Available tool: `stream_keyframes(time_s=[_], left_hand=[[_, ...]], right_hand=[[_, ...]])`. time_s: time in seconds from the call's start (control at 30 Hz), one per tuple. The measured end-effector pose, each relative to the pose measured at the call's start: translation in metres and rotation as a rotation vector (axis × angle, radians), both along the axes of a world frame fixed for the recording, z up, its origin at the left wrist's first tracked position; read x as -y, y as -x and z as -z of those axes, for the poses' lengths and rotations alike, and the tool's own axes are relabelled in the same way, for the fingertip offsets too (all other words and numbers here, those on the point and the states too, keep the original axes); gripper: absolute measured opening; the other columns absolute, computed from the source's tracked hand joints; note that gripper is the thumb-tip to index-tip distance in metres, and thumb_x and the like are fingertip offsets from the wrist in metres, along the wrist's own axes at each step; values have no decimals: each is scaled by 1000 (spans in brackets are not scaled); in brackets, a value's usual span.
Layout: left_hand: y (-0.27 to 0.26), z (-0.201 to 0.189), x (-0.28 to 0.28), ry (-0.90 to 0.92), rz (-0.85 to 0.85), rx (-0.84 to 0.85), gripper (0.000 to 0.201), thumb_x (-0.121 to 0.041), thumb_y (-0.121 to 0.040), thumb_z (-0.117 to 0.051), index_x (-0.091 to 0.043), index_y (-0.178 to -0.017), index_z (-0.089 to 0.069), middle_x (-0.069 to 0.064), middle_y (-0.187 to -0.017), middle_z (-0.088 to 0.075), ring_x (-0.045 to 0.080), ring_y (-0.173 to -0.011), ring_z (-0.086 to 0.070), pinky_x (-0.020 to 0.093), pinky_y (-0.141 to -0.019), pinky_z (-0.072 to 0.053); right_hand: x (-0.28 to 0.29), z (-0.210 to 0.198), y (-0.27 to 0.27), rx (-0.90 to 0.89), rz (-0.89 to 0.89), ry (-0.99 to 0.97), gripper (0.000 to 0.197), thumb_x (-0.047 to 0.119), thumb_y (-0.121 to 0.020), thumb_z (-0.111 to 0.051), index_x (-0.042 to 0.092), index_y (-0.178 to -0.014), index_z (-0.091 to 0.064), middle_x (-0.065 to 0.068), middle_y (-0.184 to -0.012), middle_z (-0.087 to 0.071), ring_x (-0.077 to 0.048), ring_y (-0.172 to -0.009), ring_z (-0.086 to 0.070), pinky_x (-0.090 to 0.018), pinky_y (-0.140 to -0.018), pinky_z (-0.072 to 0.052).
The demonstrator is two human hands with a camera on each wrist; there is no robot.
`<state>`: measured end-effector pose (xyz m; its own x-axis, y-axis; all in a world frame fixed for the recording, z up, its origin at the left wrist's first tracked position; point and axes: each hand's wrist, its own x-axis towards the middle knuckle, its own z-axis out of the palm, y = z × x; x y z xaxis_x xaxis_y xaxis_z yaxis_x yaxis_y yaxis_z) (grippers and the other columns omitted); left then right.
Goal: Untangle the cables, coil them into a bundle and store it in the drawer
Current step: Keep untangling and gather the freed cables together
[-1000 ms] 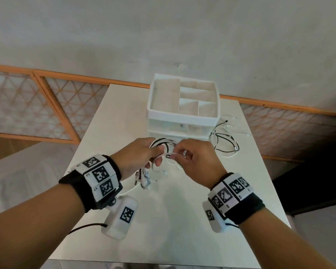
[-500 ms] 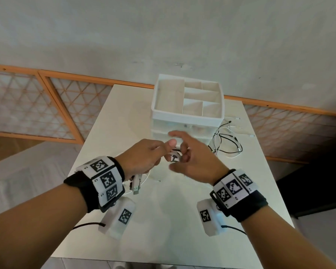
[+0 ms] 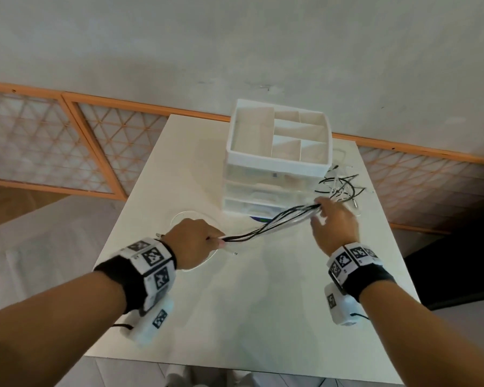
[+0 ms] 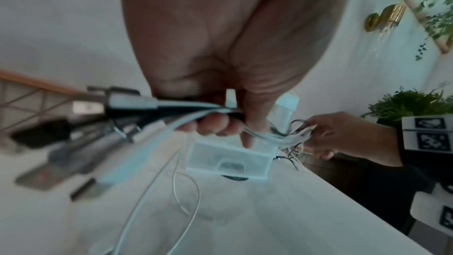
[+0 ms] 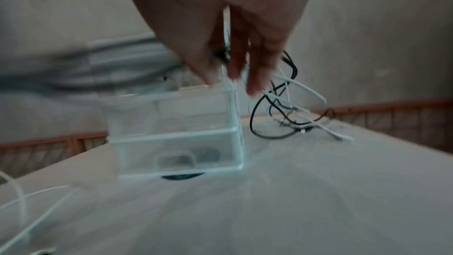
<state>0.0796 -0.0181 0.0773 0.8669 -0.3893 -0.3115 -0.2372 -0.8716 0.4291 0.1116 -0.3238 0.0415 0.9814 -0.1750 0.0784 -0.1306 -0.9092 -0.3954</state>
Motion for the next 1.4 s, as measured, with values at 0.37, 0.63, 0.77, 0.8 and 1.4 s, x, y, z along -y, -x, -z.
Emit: stream_keyframes(time_s=[0.37, 0.63, 0.77, 0.8, 1.4], left_hand=[[23, 20, 19, 66, 235, -108, 26, -29, -104, -37, -14, -92, -55, 13, -85, -58, 30, -81, -57, 39, -76, -47], [35, 30, 30, 47, 282, -26, 27, 1, -87, -49, -6, -101, -71, 12, -98, -66, 27, -84, -58, 32, -69, -38], [25, 28, 15, 265, 268, 104, 24, 3, -78, -54, -7, -85, -74, 9, -88, -70, 24, -74, -56, 33, -68, -43], [22, 31, 6, 301, 214, 159, 22, -2, -80, -57, -11, -89, -75, 6, -90, -71, 25, -80, -60, 36, -73, -46], [-37, 137, -35, -167, -730, -216, 39, -32, -92, -55, -3, -119, -58, 15, -125, -60, 33, -114, -61, 37, -94, -49]], right_hand=[[-96, 24, 48, -260, -639, -252, 23, 51, -75, -66, 29, -82, -68, 6, -76, -67, -15, -71, -62, -34, -70, -50], [-120, 19, 61, -321, -673, 115, 65, 41, -76, -68, 32, -137, -48, 6, -108, -71, -21, -110, -61, -36, -93, -43], [-128, 23, 54, -410, -565, -171, 26, 24, -88, -66, 15, -112, -63, -8, -95, -75, -30, -90, -69, -31, -71, -46], [-125, 21, 51, -421, -531, -88, 15, 27, -92, -62, 14, -96, -66, -10, -94, -74, -31, -90, -68, -32, -70, -45], [-111, 2, 31, -328, -115, -537, 18, 27, -90, -68, 22, -74, -74, 13, -48, -55, -2, -41, -43, -22, -52, -40]])
